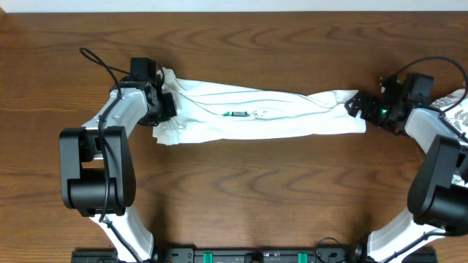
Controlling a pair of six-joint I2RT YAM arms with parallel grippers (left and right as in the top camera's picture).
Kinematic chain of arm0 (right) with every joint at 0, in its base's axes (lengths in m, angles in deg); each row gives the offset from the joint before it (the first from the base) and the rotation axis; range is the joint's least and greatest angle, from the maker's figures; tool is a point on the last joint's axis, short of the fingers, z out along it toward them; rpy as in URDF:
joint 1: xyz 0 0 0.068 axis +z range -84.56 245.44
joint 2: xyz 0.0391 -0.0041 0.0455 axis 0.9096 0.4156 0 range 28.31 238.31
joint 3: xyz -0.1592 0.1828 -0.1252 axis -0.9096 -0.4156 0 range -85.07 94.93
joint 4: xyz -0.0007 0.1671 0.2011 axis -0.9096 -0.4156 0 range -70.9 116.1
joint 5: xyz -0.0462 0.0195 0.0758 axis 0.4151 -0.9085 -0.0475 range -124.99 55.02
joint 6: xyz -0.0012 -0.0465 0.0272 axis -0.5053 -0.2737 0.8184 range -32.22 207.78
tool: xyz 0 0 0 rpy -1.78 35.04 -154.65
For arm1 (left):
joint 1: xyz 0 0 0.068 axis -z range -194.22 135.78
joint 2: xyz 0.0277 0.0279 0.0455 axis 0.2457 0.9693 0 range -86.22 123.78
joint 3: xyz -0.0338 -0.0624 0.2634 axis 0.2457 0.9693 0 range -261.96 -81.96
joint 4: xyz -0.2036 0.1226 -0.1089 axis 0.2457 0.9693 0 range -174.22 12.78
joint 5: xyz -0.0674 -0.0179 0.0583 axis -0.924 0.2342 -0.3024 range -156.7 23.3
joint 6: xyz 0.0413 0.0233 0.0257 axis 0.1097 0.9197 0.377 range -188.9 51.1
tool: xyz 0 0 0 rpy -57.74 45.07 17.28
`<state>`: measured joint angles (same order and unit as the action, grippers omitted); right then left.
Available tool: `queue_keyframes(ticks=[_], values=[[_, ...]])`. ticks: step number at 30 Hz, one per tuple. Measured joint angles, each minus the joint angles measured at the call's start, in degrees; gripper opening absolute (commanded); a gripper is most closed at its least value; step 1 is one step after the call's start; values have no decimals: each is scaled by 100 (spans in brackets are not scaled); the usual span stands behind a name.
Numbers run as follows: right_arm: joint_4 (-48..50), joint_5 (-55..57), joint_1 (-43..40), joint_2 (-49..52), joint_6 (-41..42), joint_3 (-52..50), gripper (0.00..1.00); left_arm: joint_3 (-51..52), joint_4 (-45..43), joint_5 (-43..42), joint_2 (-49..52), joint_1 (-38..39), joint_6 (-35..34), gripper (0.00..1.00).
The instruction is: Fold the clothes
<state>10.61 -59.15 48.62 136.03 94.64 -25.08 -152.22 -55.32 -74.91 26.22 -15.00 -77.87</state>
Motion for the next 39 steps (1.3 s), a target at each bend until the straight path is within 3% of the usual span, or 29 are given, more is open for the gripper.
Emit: queue_keyframes(ticks=[5,11,25,35,39], values=[[181,-402,0,216,-149,98,91,-31,66,-129,11,-26,22,17],[-114,-684,-13,378,-339,249,75,-50,129,-173,17,-35,22,17],[-553,-1182,-24,442,-1084,295,66,-55,153,-170,17,-35,24,17],[-546,-1405,-33,603,-1244,190,1,-55,155,-170,17,-35,24,17],[-640,-1342,-87,577,-1036,175,1,-55,157,-170,17,-35,24,17]])
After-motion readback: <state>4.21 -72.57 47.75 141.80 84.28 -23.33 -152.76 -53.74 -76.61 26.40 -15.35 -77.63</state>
